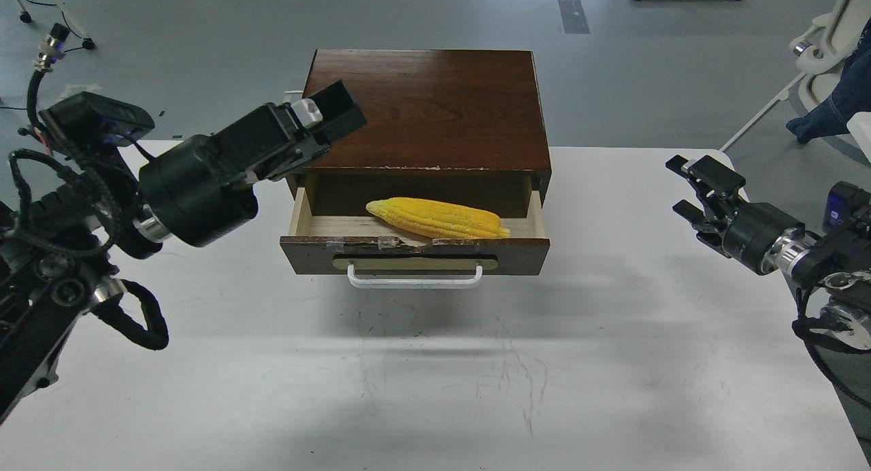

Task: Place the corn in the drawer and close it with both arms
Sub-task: 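Bring the left gripper down in front of the drawer handle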

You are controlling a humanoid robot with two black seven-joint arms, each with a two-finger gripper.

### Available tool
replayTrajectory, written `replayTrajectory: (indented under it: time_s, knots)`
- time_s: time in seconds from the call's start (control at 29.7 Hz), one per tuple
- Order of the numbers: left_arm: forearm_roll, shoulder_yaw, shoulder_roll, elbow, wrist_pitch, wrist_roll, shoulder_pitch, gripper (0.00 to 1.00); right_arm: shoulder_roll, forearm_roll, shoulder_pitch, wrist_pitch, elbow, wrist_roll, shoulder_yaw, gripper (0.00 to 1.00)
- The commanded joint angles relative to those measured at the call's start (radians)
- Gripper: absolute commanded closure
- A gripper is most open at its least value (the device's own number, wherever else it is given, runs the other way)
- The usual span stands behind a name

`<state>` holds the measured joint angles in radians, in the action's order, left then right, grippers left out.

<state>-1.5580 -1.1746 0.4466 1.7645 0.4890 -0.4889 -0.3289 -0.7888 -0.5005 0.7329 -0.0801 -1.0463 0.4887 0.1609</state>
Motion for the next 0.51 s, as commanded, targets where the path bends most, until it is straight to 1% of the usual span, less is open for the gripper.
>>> replayTrajectory:
  time_s: [0.0,0.03,0.1,0.13,0.17,0.24,0.44,0.47]
  knots:
    - [-0.293,0.09,-0.029,0.0,0.0,0.0,-0.056,0.01,-0.001,0.0,-0.004,0.0,0.002,0.0,0.0,0.01]
    - [-0.293,0.09,-0.029,0.0,0.0,0.0,-0.056,0.01,-0.001,0.0,-0.004,0.0,0.002,0.0,0.0,0.01]
    - [-0.41,0.261,-0.02,-0.005,0.0,0.0,-0.126,0.02,-0.001,0.0,-0.004,0.002,0.002,0.0,0.0,0.01]
    - [-0.425,0.298,-0.02,-0.007,0.0,0.0,-0.139,0.01,-0.001,-0.001,-0.004,0.002,0.002,0.0,0.0,0.01]
    - [-0.439,0.378,-0.013,-0.008,0.0,0.0,-0.157,0.01,-0.001,-0.001,-0.004,0.002,0.002,0.0,0.0,0.01]
    - [-0.441,0.45,-0.006,-0.008,0.0,0.0,-0.159,0.02,-0.001,-0.001,-0.004,0.002,0.002,0.0,0.0,0.01]
    - [-0.441,0.527,-0.016,-0.01,0.0,0.0,-0.142,0.06,-0.001,-0.001,-0.01,0.002,0.002,0.0,0.0,0.01]
    - [-0.438,0.547,-0.017,-0.01,0.0,0.0,-0.133,0.1,-0.001,0.0,-0.012,0.002,0.003,0.0,0.0,0.01]
